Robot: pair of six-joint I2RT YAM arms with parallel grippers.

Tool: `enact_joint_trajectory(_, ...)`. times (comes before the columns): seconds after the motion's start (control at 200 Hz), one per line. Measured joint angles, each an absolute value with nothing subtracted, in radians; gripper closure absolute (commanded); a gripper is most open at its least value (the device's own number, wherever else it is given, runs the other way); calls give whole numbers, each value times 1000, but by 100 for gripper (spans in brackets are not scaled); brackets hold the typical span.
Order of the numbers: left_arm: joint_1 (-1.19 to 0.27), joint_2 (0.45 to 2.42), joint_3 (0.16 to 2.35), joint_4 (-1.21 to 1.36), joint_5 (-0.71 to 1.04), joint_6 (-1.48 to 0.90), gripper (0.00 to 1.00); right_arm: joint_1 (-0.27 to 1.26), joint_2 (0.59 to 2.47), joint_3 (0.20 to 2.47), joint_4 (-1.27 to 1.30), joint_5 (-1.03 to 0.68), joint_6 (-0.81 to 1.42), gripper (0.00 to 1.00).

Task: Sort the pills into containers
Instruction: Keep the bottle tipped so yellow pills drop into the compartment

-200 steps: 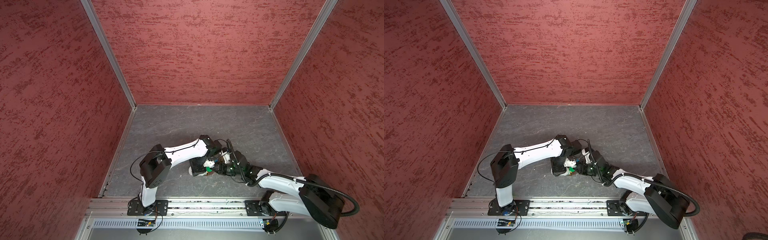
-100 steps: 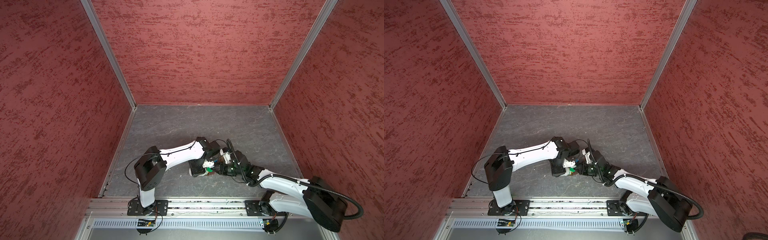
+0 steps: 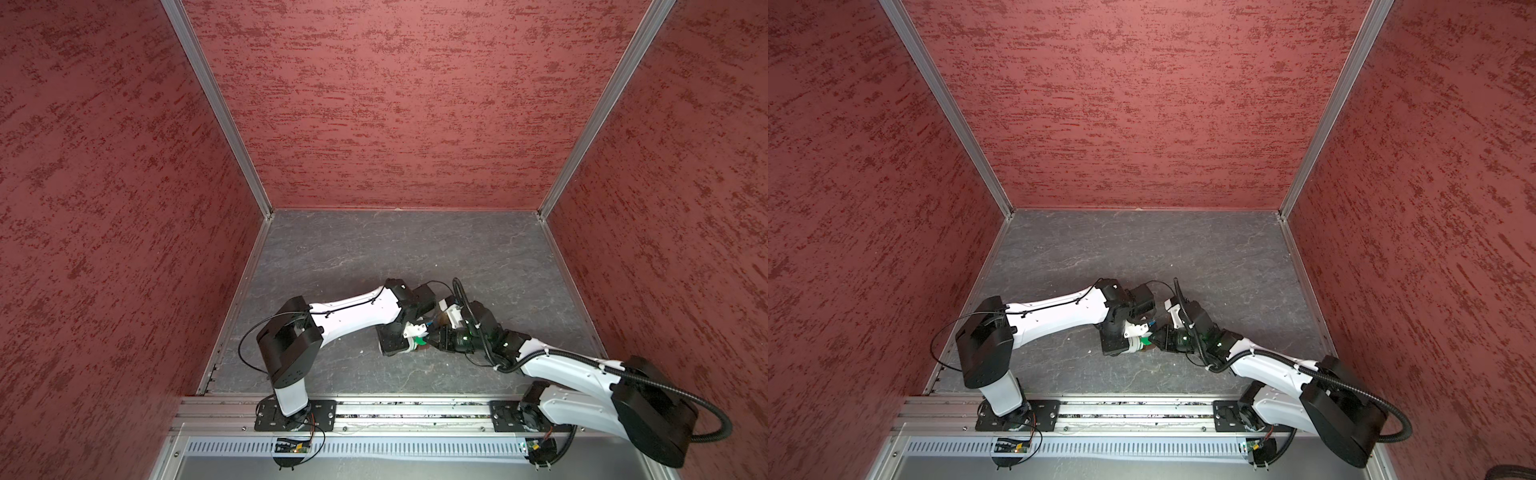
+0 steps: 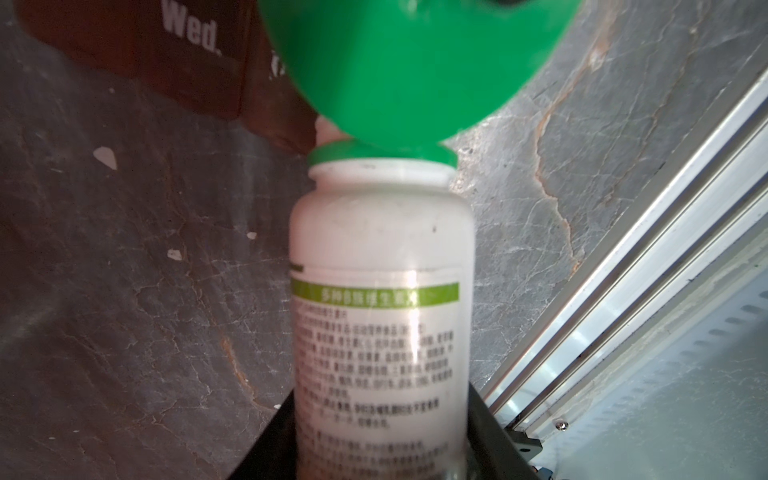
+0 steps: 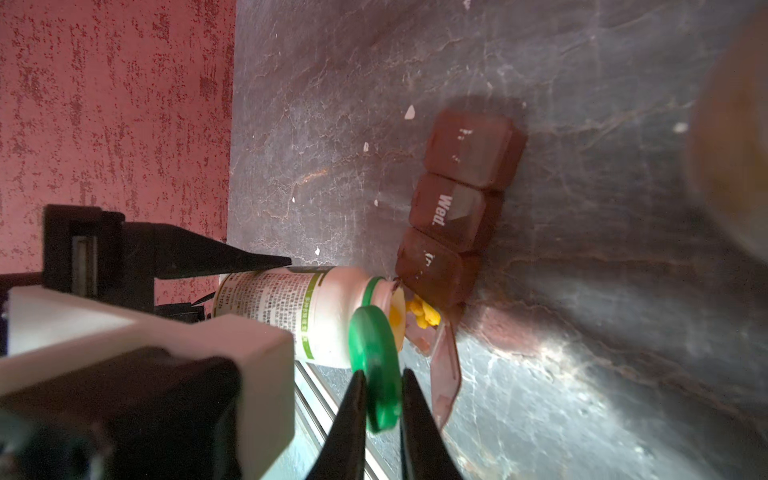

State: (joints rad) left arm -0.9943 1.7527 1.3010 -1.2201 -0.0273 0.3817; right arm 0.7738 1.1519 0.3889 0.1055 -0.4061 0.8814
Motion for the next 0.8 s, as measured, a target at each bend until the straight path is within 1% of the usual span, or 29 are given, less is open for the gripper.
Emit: enact_joint_trajectory(0.802, -994, 1675, 1201, -1131, -25, 362, 100, 775, 1139, 435, 43, -397, 873, 69)
